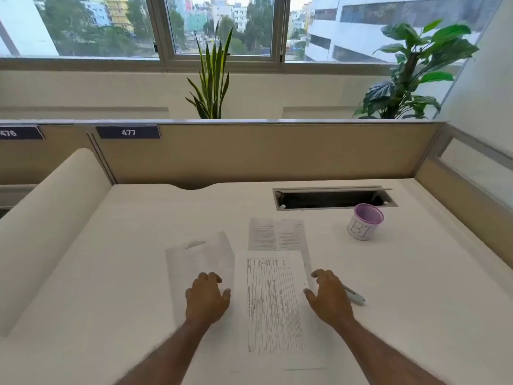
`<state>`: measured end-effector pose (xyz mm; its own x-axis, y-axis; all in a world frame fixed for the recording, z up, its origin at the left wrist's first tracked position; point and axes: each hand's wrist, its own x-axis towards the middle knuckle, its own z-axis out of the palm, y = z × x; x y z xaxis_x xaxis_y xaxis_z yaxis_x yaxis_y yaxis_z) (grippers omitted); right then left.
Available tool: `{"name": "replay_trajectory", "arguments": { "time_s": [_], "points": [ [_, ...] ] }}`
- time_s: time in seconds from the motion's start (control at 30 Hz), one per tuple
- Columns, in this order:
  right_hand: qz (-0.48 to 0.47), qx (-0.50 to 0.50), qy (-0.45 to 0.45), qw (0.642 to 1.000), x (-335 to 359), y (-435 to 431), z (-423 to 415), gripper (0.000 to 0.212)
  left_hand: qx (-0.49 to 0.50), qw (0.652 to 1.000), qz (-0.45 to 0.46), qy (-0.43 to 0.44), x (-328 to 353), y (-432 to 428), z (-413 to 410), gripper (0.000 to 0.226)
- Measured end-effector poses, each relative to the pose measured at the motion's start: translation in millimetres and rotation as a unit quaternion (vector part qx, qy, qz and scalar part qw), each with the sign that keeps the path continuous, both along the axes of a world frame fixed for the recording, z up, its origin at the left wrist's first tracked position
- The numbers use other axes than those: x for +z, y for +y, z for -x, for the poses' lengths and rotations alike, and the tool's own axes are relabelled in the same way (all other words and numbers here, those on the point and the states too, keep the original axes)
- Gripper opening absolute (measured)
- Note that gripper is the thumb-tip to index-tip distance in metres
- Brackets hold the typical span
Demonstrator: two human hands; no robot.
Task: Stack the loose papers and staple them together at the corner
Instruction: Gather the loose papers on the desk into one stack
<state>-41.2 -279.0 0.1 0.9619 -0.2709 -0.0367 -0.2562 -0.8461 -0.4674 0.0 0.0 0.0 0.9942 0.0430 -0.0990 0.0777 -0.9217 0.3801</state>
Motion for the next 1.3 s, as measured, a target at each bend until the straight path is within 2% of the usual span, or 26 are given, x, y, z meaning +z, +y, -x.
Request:
{"name": "replay_trajectory", "arguments": {
  "time_s": [0.1, 0.23, 0.33, 0.4, 0.6, 0.73, 0.8, 0.93, 1.03, 1.17, 1.3],
  "points": [
    [-0.029, -0.057, 0.044, 0.997, -9, 6, 7, 0.044, 0.028, 0.999, 0.018, 0.038, -10, -9, 7, 0.050],
    [-0.049, -0.108, 0.082, 0.990, -19, 16, 17, 0.044, 0.050, 0.996, -0.015, 0.068, -15, -20, 15, 0.078],
    [-0.037, -0.124, 0.111, 0.985, -25, 20, 20, 0.061, 0.093, 0.990, -0.018, 0.100, -17, -32, 20, 0.091],
    [-0.032, -0.127, 0.127, 0.983, -28, 23, 20, 0.071, 0.107, 0.988, -0.014, 0.106, -21, -38, 23, 0.091],
    [-0.049, -0.147, 0.131, 0.979, -32, 25, 15, 0.075, 0.127, 0.984, 0.030, 0.122, -22, -46, 23, 0.075],
    [-0.067, -0.151, 0.110, 0.980, -33, 26, 17, 0.062, 0.130, 0.982, 0.056, 0.123, -17, -46, 25, 0.067],
    [-0.076, -0.152, 0.099, 0.980, -34, 29, 17, 0.059, 0.130, 0.980, 0.097, 0.112, -15, -46, 28, 0.057],
    [-0.088, -0.161, 0.086, 0.979, -35, 29, 19, 0.068, 0.131, 0.971, 0.184, 0.080, -14, -49, 35, 0.044],
    [-0.100, -0.159, 0.089, 0.978, -37, 26, 18, 0.077, 0.120, 0.961, 0.243, 0.055, -13, -46, 38, 0.019],
    [-0.162, -0.160, 0.085, 0.970, -39, 17, 12, 0.072, 0.131, 0.927, 0.349, 0.048, -15, -31, 41, 0.013],
    [-0.292, -0.136, 0.019, 0.946, -35, 7, 6, 0.043, 0.134, 0.840, 0.520, 0.076, -14, -17, 45, 0.011]
  ]
}}
